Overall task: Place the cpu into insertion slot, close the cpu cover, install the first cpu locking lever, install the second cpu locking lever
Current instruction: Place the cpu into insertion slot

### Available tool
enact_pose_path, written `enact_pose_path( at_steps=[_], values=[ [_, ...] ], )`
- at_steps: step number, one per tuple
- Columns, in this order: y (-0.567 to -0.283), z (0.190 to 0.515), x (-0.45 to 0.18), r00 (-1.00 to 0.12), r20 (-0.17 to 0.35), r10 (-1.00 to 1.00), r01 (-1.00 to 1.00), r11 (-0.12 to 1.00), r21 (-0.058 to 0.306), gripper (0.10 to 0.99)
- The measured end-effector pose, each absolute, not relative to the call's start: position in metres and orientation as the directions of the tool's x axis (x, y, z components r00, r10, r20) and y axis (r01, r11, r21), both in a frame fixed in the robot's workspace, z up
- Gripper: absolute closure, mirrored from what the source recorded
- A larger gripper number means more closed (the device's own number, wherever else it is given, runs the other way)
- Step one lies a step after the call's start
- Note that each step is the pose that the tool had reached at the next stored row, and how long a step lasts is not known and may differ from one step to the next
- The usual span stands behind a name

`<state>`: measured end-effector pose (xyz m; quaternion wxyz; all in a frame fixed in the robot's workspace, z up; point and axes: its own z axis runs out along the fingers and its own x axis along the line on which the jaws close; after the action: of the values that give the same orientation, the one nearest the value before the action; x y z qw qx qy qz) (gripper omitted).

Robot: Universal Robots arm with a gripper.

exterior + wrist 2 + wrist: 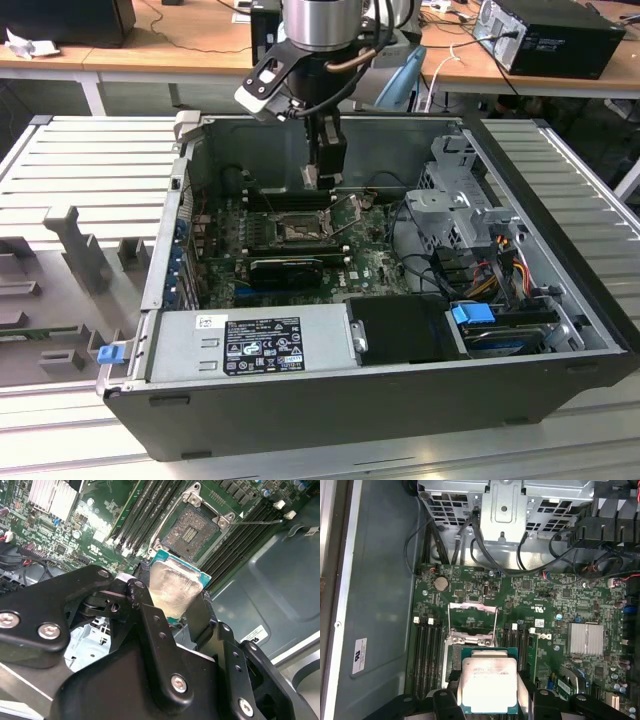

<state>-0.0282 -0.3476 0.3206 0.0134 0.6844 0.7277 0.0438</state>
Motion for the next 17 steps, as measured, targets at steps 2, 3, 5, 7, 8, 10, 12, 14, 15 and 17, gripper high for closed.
enact_pose_path(
  at_steps=[2,3,5,7,8,10,12,14,15,17],
  values=[
    [-0.348,0.320,-0.028,-0.049,0.040,0.998,0.996,0.046,0.082,0.557],
    [-0.348,0.320,-0.028,-0.038,0.041,0.998,0.996,0.034,0.082,0.557],
    [-0.348,0.318,-0.028,-0.004,0.040,0.999,0.997,0.001,0.080,0.557],
    [-0.348,0.316,-0.028,0.022,0.039,0.999,0.997,-0.025,0.078,0.557],
    [-0.348,0.315,-0.028,0.043,0.039,0.998,0.996,-0.045,0.076,0.557],
    [-0.348,0.309,-0.028,0.054,0.038,0.998,0.996,-0.057,0.070,0.557],
    [-0.348,0.303,-0.028,0.054,0.038,0.998,0.996,-0.057,0.067,0.557],
    [-0.348,0.298,-0.028,0.054,0.038,0.998,0.997,-0.057,0.060,0.557],
    [-0.348,0.296,-0.028,0.055,0.037,0.998,0.997,-0.057,0.051,0.557],
    [-0.348,0.291,-0.028,0.055,0.037,0.998,0.997,-0.057,0.045,0.557]
  ],
)
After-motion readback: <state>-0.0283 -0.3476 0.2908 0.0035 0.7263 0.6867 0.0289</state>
